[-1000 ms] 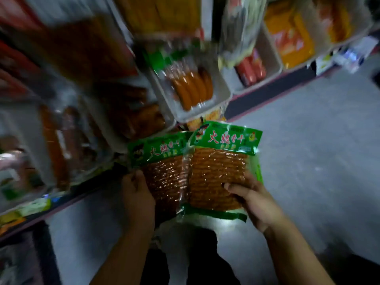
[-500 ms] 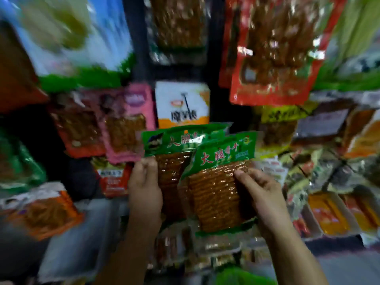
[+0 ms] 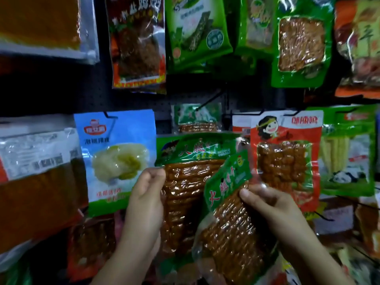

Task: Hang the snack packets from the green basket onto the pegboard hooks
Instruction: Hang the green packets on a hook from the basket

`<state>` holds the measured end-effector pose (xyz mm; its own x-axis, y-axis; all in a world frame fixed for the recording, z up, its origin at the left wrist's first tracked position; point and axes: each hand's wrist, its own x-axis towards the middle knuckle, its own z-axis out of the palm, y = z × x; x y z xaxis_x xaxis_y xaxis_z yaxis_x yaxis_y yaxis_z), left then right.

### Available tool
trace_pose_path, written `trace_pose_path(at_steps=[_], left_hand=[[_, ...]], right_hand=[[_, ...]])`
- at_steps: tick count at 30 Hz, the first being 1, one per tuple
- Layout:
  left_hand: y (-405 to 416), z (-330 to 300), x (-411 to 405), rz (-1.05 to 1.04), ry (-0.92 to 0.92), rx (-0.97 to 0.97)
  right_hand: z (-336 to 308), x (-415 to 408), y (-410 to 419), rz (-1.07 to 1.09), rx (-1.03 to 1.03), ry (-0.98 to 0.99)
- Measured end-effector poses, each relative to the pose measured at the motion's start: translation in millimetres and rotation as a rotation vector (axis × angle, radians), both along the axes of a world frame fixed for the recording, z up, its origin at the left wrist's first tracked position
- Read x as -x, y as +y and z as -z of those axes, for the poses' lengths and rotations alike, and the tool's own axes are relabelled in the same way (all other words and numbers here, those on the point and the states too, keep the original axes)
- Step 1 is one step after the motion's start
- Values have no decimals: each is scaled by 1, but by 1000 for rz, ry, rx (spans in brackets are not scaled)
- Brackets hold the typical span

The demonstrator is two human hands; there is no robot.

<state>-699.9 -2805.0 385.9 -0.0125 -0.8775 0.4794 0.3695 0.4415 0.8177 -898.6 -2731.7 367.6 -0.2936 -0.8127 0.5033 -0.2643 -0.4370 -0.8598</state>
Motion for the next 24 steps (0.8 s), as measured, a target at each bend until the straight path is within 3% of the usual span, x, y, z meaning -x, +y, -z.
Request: trace_pose_path(at_steps=[7,14,18,20,24], left_hand=[[-28,-88,13,-25,-250,328],[-33,-155,32,-438,-736,772],[-26,-171,46,-643,-923,944],[-26,-177,56,-623,-943,962],[-27,-184,67,-369,-850,836]], right_hand=[[-37,20,-31,103,224,-14],[-52,39,-46,145,332,-53],[-57,44,-50,175,378,-34],[-58,48,-52,200,390,-45],[-62,49,-53,196,409,-66]])
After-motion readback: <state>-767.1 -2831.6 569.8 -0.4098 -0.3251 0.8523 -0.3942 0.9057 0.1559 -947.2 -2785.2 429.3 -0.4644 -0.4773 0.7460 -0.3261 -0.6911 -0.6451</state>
